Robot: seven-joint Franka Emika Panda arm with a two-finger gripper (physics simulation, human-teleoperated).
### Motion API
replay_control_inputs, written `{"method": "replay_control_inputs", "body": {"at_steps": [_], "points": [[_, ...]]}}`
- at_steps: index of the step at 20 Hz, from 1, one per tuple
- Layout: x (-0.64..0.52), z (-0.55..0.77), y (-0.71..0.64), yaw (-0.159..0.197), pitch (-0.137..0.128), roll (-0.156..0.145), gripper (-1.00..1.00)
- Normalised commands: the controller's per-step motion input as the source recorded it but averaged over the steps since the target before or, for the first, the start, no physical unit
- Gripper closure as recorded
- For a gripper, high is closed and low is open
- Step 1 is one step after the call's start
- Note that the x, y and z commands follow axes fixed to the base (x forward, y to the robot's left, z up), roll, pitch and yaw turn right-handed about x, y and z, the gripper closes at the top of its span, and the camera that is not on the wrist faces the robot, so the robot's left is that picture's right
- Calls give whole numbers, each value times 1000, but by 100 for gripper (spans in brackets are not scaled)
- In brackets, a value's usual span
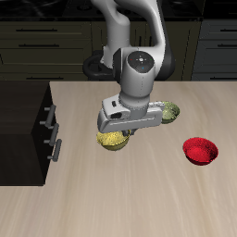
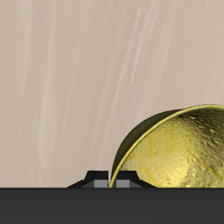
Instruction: Place the yellow bowl on top of the wooden cabinet
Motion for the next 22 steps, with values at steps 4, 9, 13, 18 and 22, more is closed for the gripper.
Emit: {"method": "replay_control_inputs", "body": {"at_steps": [4, 9, 13, 18, 22], "points": [[-22, 140, -93, 20, -11, -18, 100], [-48, 138, -33, 11, -14, 6, 100], [-63, 149, -20, 5, -12, 2, 100], [-63, 173, -14, 8, -22, -1, 100], [-78, 180, 4, 5, -23, 13, 100]]}}
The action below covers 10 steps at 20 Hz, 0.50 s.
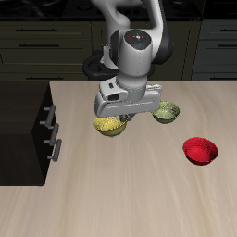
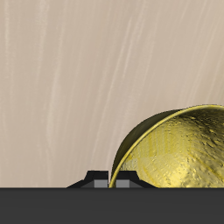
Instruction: Place the yellow bowl on top of the wooden cabinet
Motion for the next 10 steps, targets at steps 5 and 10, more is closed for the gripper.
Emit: {"method": "replay_control_inputs", "body": {"at_steps": [5, 10], "points": [[-49, 142, -13, 0, -15, -4, 100], [-97, 159, 45, 7, -16, 16, 100]]}}
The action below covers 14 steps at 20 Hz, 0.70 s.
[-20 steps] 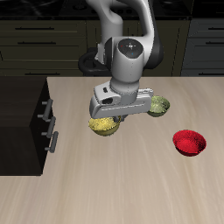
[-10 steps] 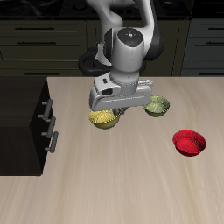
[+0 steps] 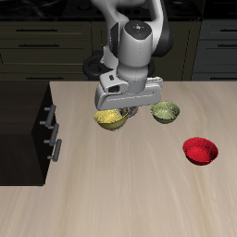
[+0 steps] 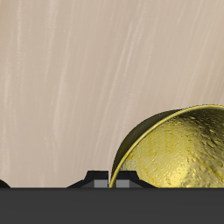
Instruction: Place the yellow bowl on top of the wooden cabinet
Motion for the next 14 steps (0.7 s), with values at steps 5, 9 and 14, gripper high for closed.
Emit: {"method": "replay_control_inputs", "body": {"at_steps": [5, 9, 14], "points": [[-119, 210, 44, 1, -31, 12, 100], [-37, 177, -2, -14, -23, 0, 100], [-53, 55, 32, -3, 21, 5, 100]]}}
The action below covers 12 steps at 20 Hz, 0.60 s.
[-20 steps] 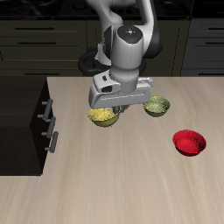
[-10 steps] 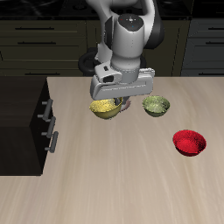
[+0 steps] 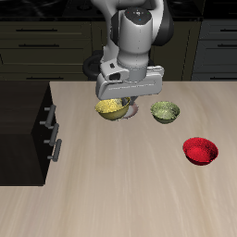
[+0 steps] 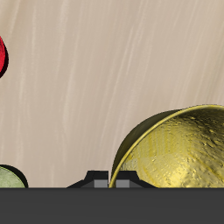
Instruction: Place the yellow bowl on top of the wooden cabinet
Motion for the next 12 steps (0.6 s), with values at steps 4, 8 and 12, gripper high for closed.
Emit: {"method": "replay_control_inputs", "body": {"at_steps": [4, 8, 12], "points": [[-262, 414, 149, 34, -193, 55, 100], [-20, -55, 69, -15, 1, 19, 100], [27, -62, -76, -36, -40, -1, 100]]}}
